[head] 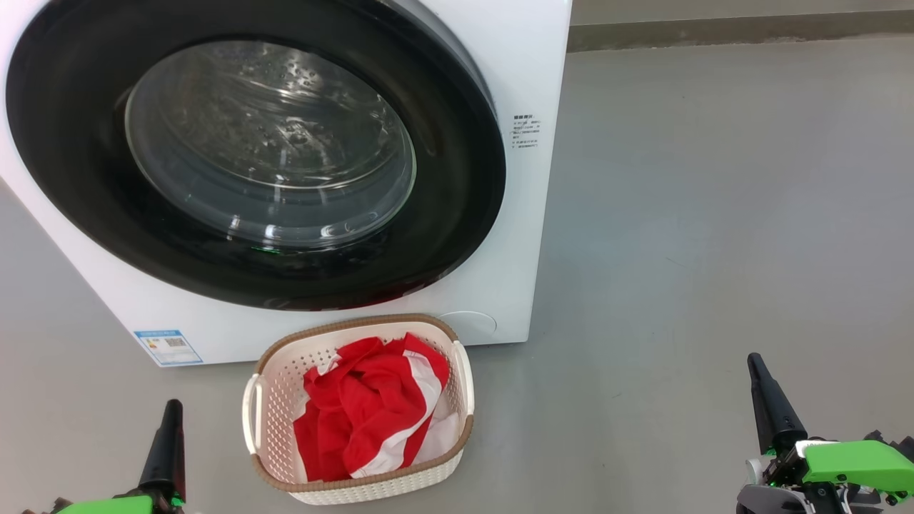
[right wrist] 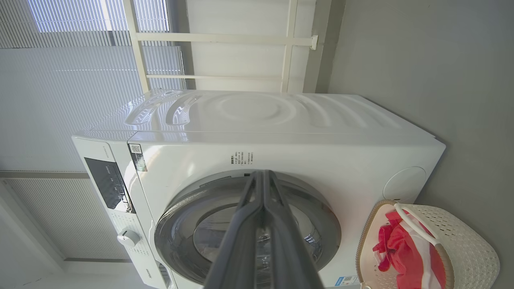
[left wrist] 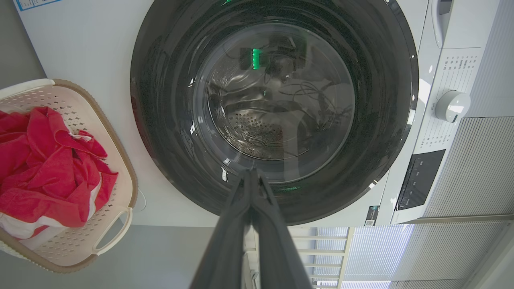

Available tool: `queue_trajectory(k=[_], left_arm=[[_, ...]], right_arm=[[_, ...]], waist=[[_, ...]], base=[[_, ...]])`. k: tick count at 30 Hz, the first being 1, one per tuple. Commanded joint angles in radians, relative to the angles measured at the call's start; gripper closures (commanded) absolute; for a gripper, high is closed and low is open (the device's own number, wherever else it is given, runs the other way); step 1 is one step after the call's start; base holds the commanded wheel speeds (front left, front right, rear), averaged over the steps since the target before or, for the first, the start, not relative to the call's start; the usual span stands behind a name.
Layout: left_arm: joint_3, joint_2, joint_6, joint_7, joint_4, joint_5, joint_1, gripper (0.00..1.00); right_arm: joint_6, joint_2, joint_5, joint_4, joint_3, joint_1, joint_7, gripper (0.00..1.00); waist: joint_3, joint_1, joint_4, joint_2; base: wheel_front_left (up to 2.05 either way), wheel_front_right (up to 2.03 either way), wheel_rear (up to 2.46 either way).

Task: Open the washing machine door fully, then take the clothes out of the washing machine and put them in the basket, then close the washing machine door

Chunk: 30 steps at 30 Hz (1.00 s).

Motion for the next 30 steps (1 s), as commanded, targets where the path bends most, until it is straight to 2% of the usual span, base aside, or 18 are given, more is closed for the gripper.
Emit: queue_trajectory(k=[1,30], left_arm=[[0.026,0.02,-0.003,0.004,-0.019,-0.004,-0.037,1.0],[0.025,0.02,-0.003,0.004,-0.019,-0.004,-0.037,1.0]], right_arm=[[-0.001,-0.001,0.002,-0.03,0.024,-0.01,0.007,1.0],[-0.001,0.0,0.001,-0.03,0.023,-0.01,0.008,1.0]], waist=[[0.0,0.0,0.0,0.0],[0.0,-0.0001,0.0,0.0]], base=[[0.0,0.0,0.0],[0.0,0.0,0.0]])
